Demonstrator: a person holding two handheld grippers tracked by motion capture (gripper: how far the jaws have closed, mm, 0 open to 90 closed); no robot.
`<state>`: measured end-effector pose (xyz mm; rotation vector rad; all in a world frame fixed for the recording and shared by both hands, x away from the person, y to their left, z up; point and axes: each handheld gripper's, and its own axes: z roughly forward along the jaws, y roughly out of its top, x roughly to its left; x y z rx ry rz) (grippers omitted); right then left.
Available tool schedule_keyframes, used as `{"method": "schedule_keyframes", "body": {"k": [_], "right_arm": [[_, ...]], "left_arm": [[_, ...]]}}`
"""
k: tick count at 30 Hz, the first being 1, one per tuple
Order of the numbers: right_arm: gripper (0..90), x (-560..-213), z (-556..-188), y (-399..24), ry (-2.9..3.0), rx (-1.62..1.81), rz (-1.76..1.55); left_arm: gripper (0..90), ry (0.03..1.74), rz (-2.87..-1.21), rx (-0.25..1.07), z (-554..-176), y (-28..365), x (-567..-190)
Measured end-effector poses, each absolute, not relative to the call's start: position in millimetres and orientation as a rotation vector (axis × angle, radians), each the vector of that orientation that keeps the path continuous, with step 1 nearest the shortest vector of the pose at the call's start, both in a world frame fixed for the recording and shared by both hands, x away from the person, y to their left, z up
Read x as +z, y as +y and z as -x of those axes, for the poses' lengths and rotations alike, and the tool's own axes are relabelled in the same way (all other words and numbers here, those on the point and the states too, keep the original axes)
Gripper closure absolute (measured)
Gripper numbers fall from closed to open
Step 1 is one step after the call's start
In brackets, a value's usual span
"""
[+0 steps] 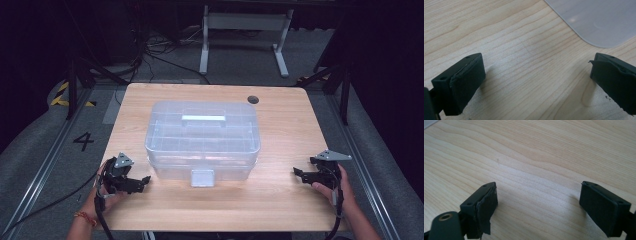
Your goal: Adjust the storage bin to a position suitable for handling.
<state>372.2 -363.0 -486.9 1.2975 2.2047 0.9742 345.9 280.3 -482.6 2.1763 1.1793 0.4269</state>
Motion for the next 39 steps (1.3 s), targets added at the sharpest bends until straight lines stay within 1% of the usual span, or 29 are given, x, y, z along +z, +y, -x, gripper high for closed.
{"method": "schedule_keyframes", "body": {"k": [12,14,18,20,30,35,39], "right_arm": [[15.7,-486,-373,-366,2.218,0.961,-1.288],[17.3,-485,-373,-366,2.218,0.962,-1.286],[23.3,-484,-372,-364,2.226,0.971,-1.250],[24.2,-482,-373,-363,2.232,0.984,-1.235],[26.7,-463,-372,-358,2.204,1.072,-1.160],[30.3,-445,-372,-347,2.199,1.089,-1.076],[30.6,-436,-371,-341,2.205,1.099,-1.031]], "left_arm": [[0.4,1.159,-2.188,0.428,-345,282,-482],[0.5,1.157,-2.191,0.425,-345,282,-482],[0.5,1.159,-2.185,0.428,-344,284,-483],[0.6,1.163,-2.189,0.426,-343,284,-482],[0.7,1.163,-2.181,0.430,-343,285,-483],[0.7,1.162,-2.181,0.430,-343,285,-483],[0.7,1.163,-2.181,0.430,-343,285,-483]]}}
